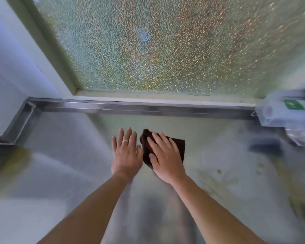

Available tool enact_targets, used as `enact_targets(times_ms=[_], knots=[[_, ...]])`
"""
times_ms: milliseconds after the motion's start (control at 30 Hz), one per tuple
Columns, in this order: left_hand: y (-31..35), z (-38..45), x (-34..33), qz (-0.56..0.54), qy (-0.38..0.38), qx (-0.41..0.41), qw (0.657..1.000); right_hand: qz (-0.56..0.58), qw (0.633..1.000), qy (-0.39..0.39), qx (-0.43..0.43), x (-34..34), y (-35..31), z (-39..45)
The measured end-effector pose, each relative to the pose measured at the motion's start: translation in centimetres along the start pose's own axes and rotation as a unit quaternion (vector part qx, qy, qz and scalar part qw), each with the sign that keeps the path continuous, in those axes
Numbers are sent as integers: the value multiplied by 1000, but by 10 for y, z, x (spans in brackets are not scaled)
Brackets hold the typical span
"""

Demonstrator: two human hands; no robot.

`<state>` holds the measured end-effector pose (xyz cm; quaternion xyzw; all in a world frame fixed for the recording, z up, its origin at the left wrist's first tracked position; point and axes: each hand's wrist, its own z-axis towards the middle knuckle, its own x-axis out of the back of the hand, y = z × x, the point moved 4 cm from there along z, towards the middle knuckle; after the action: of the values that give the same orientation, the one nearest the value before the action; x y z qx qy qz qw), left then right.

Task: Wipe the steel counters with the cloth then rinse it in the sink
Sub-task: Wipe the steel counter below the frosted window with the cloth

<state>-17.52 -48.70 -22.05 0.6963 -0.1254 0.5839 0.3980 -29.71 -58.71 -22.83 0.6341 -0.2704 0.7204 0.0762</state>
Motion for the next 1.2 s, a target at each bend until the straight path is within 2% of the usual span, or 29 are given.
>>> enact_targets(times_ms=[200,333,467,700,967,1200], knots=[[-3,-52,6,-21,-33,-67,997,9,997,2,-72,2,-43,-97],[6,-81,5,-32,-29,-63,997,10,996,-10,-86,5,-65,-150],[32,-79,-1,-12,-41,-55,998,-8,997,-19,-80,11,-49,-169],[53,-50,-20,59,-70,-36,995,-47,992,-6,-117,28,37,-111],[53,-48,-24,83,-69,-28,994,-71,989,16,-132,48,143,-8],[52,-43,-26,77,-62,-30,995,-64,989,47,-128,50,164,29]])
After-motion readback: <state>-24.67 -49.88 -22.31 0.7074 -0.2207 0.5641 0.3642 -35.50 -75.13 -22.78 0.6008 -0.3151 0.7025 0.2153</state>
